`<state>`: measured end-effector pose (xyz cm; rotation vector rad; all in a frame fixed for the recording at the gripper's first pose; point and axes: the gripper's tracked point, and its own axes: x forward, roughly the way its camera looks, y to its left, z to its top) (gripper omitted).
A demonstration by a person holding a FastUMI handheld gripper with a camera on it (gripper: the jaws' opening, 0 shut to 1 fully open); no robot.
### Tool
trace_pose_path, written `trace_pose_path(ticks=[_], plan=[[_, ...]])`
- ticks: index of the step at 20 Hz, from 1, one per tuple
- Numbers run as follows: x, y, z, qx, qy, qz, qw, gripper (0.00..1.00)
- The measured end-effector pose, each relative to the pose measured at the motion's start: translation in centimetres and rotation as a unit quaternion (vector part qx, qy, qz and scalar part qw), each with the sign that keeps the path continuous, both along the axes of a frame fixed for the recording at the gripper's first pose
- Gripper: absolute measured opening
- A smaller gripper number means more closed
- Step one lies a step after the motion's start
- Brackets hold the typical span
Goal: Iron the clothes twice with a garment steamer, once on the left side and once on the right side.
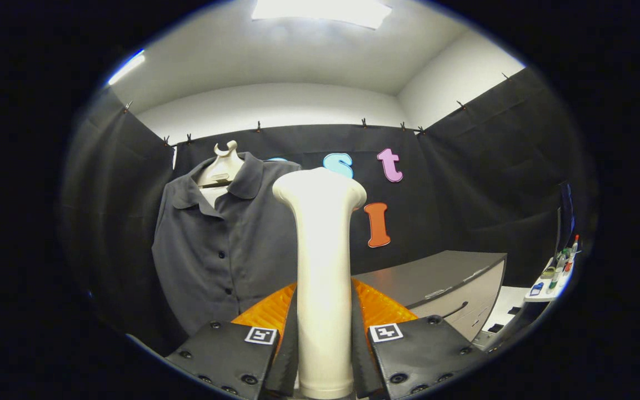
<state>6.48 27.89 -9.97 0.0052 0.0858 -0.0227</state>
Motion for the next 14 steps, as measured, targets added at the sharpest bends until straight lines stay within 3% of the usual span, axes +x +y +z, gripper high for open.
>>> trace_pose_path(ticks=[8, 14], plan=[[2.6, 7.2, -1.8, -0.012, 0.002, 0.061, 0.998, 0.47], [7.0, 9.3, -5.1, -0.024, 0.033, 0.058, 0.997, 0.47]])
